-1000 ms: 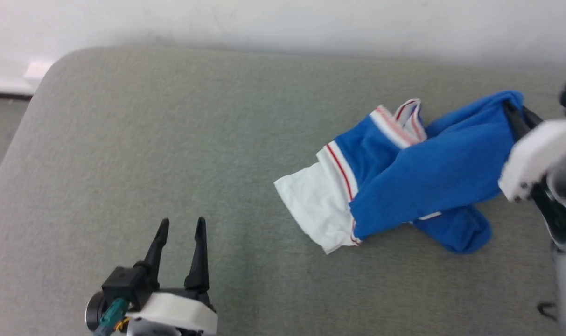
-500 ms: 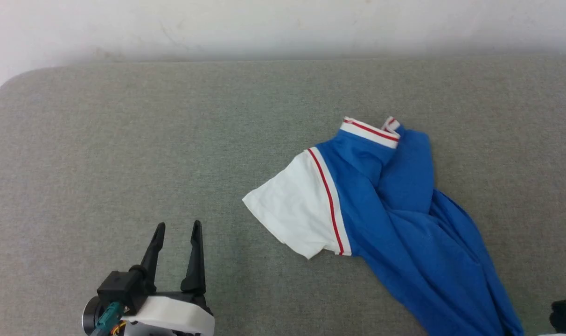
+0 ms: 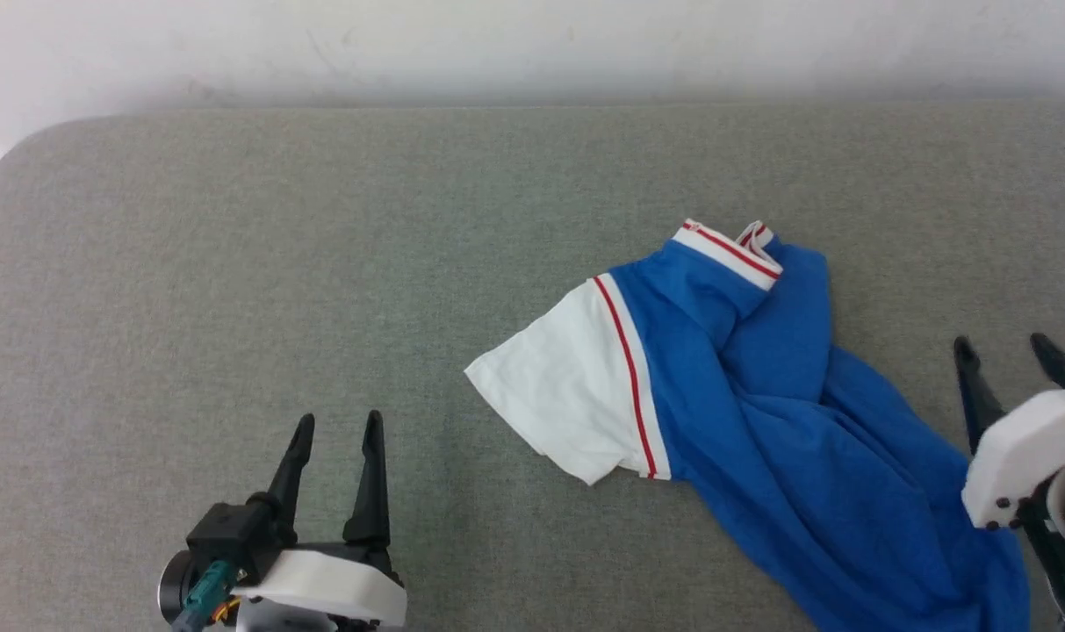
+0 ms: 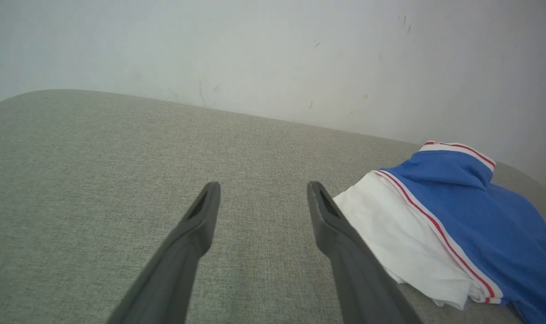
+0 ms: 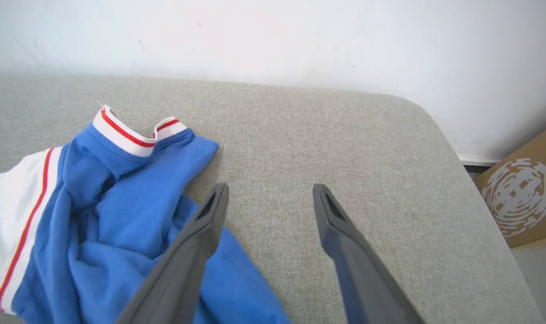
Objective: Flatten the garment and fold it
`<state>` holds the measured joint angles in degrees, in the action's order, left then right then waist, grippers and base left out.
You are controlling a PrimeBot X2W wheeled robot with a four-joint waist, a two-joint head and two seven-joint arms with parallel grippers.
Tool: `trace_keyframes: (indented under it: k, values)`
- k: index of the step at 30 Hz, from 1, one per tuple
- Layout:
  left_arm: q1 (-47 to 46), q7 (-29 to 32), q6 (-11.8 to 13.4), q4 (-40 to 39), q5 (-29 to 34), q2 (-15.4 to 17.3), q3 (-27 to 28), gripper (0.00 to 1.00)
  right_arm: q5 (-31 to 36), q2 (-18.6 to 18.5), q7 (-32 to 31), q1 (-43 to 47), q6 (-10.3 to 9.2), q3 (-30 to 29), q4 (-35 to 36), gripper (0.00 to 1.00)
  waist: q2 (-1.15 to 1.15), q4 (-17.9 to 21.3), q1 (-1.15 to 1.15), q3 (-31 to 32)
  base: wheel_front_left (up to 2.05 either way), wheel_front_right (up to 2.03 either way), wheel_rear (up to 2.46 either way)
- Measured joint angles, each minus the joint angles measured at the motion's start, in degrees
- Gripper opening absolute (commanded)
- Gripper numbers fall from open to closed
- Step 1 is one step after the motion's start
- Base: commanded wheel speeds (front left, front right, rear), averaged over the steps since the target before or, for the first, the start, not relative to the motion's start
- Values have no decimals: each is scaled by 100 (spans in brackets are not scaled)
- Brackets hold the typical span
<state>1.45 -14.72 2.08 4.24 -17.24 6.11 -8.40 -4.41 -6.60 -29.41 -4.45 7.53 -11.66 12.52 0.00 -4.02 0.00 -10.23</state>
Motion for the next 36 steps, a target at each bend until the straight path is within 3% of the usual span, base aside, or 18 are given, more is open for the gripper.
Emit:
trace_keyframes:
  k: [6, 14, 15, 16, 22, 27, 32, 36]
  values:
    - [-216, 0, -2, -52, -2, 20, -30, 100, -263, -554, -542, -320, 1, 654, -1099, 100, 0, -167, 0, -220, 0, 0, 0]
    - [-474, 8, -4, -79, -3, 27, -125, 100, -671, -1141, -678, -862, -2, 1602, -2078, 100, 0, -435, 0, -586, 0, 0, 0]
    - [-499, 8, -4, -71, -7, 25, -126, 100, -730, -1190, -737, -940, -3, 1670, -2153, 41, 0, -471, 0, -620, 0, 0, 0]
    - [-520, 8, -4, -65, -10, 24, -127, 100, -803, -1236, -789, -1010, -7, 1733, -2219, 0, 1, -505, 0, -650, 0, 0, 0]
    - [-531, 7, -3, 12, -42, 24, -103, 100, -853, -1201, -505, -1234, 9, 1744, -2368, 0, 1, -555, 0, -663, 0, 0, 0]
    - [-495, 5, 4, 42, -49, 40, -67, 100, -699, -1114, 51, -1538, 8, 1307, -2279, 0, 0, -440, 1, -491, 0, 0, 0]
    - [-353, 5, 38, 48, -81, 53, -58, 100, -424, -1094, 323, -1692, 8, 348, -1595, 0, 0, -202, 0, -218, 0, 0, 0]
    - [-262, 5, 57, 31, -87, 58, -64, 100, -147, -831, 341, -1076, 8, -898, -869, 0, 1, -20, 0, -32, 0, 0, 0]
